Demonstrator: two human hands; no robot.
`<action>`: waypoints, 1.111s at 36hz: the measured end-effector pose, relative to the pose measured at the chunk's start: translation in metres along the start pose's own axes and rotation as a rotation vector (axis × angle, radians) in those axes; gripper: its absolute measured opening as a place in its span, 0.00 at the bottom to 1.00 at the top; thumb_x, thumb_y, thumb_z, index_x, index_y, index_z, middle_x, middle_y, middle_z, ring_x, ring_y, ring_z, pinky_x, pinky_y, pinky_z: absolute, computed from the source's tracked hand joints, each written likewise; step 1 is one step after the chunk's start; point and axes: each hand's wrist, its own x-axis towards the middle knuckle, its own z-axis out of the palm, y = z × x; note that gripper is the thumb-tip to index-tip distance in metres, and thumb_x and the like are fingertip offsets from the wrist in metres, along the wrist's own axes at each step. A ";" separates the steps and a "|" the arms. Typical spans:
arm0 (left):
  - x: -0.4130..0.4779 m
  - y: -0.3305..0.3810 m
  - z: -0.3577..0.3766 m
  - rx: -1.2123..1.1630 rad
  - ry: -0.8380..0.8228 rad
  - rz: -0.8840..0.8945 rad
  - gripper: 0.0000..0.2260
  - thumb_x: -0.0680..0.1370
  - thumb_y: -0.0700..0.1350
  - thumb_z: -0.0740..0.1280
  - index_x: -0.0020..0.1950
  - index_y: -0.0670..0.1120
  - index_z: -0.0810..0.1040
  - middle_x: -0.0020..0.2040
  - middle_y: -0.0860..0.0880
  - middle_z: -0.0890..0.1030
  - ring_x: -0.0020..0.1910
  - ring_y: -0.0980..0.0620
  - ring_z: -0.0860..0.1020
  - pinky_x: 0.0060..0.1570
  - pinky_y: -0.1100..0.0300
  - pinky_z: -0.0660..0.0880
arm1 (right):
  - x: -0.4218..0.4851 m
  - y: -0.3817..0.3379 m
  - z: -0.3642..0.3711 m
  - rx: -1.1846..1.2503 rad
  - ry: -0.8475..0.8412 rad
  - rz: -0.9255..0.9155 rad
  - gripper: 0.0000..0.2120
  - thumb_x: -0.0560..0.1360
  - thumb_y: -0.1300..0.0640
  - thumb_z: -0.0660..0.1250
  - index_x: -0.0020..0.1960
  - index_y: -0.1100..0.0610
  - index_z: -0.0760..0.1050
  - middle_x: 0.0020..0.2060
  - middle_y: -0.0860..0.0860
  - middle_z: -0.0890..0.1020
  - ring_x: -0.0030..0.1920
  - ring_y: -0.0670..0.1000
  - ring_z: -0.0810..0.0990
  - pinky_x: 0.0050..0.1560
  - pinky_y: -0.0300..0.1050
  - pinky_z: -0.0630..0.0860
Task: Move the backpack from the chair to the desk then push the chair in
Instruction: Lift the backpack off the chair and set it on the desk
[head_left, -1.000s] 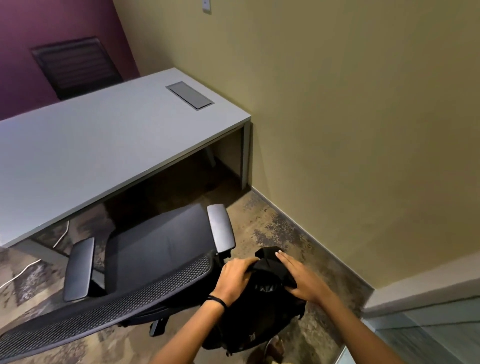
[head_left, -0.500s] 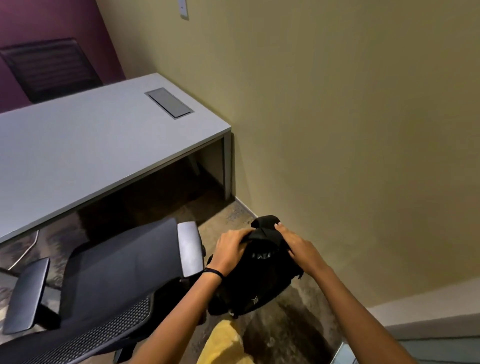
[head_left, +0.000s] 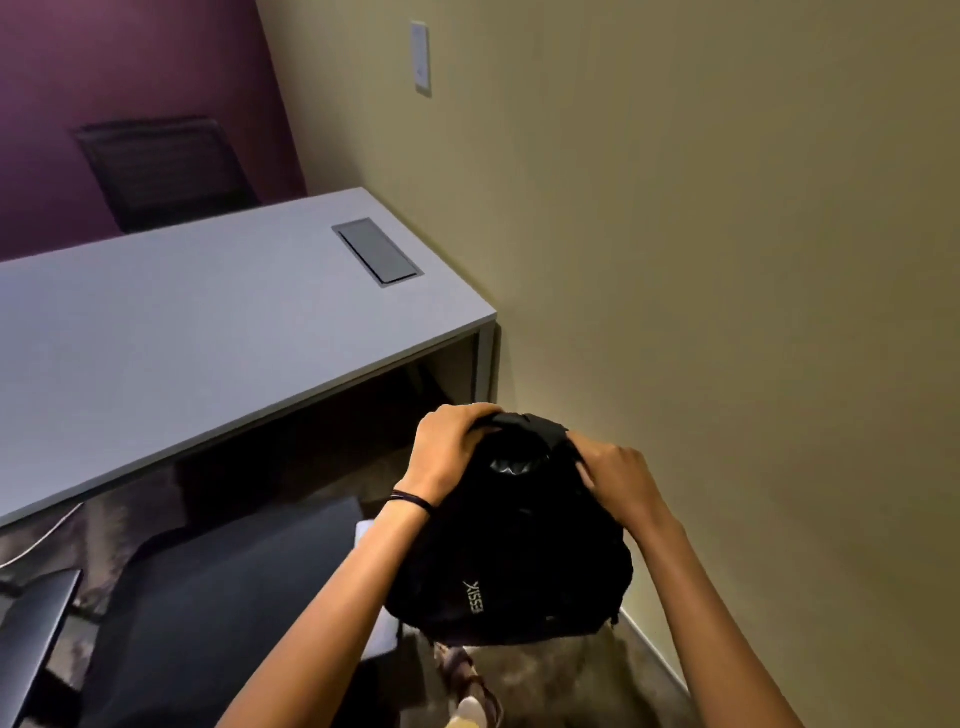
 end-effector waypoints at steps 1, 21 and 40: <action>0.012 -0.004 -0.005 0.005 0.005 0.001 0.08 0.76 0.44 0.65 0.54 0.51 0.80 0.50 0.50 0.85 0.50 0.50 0.82 0.54 0.55 0.76 | 0.015 0.001 -0.005 -0.001 -0.016 -0.029 0.17 0.75 0.61 0.63 0.64 0.58 0.73 0.42 0.61 0.85 0.38 0.61 0.83 0.36 0.44 0.73; 0.216 -0.057 -0.126 0.264 0.421 0.134 0.07 0.74 0.45 0.69 0.49 0.53 0.83 0.46 0.52 0.86 0.46 0.50 0.83 0.43 0.65 0.69 | 0.257 -0.034 -0.090 -0.201 0.180 -0.352 0.09 0.78 0.57 0.60 0.56 0.59 0.73 0.35 0.59 0.83 0.33 0.60 0.80 0.26 0.38 0.55; 0.363 -0.129 -0.161 0.250 0.685 0.009 0.06 0.75 0.47 0.68 0.49 0.55 0.82 0.47 0.55 0.85 0.47 0.54 0.82 0.42 0.76 0.64 | 0.453 -0.051 -0.091 -0.095 0.393 -0.388 0.08 0.68 0.62 0.73 0.46 0.61 0.79 0.20 0.57 0.78 0.18 0.57 0.75 0.28 0.29 0.44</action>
